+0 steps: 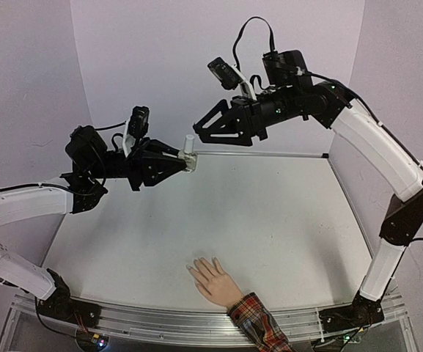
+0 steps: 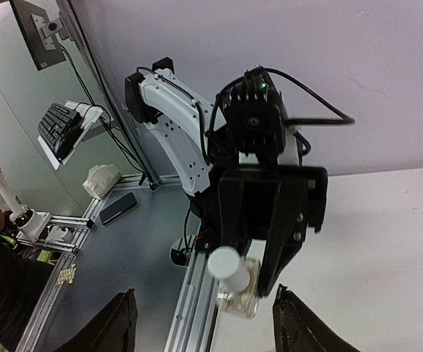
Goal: Paint the nails
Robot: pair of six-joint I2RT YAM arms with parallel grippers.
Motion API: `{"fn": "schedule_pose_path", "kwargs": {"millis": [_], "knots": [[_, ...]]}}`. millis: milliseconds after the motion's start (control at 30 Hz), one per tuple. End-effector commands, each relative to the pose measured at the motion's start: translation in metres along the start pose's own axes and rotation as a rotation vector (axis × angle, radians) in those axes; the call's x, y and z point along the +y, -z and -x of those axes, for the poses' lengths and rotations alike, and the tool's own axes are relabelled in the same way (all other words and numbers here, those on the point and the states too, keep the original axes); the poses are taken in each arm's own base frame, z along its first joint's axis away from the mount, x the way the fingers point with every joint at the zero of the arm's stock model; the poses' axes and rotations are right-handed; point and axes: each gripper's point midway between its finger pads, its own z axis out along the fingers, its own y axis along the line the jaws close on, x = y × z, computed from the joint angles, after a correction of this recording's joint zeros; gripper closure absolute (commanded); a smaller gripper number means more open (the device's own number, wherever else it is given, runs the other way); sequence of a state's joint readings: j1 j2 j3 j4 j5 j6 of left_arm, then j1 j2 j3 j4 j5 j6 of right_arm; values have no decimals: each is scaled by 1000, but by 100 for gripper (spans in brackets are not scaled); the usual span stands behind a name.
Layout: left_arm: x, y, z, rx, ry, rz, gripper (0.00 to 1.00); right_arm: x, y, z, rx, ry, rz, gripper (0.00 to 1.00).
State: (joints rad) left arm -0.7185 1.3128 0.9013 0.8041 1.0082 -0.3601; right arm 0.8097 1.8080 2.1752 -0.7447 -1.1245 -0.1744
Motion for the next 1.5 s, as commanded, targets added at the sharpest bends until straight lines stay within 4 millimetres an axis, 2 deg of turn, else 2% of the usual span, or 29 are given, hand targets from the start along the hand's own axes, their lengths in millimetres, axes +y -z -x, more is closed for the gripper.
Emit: {"fn": "schedule_pose_path", "kwargs": {"millis": [0,267,533,667,767,967,1033,1100,1333,1467], "knots": [[-8,-2,24,-39,-55,-82,100,13,-5,13,-46,78,108,43],[1,0,23,-57,-52,-83,100,1,-14,9,-56,52,112,60],[3,1,26,-61,-52,-79,100,-19,-24,3,-51,16,92,55],[5,2,25,-57,-47,-73,100,-24,-27,2,-53,-1,92,56],[5,2,25,-59,-50,-69,100,-26,-27,3,-56,1,82,63],[10,4,29,-73,-58,-33,100,-28,-26,0,-53,2,52,85],[16,7,32,-91,-63,13,100,-31,-26,-3,-48,-1,22,95],[25,10,37,-108,-79,85,100,-37,-26,-7,-41,-10,-26,100],[58,27,58,-128,-205,385,100,-74,-30,-32,1,-111,-232,100],[80,41,75,-134,-264,564,100,-109,-30,-56,41,-179,-449,100]]}}
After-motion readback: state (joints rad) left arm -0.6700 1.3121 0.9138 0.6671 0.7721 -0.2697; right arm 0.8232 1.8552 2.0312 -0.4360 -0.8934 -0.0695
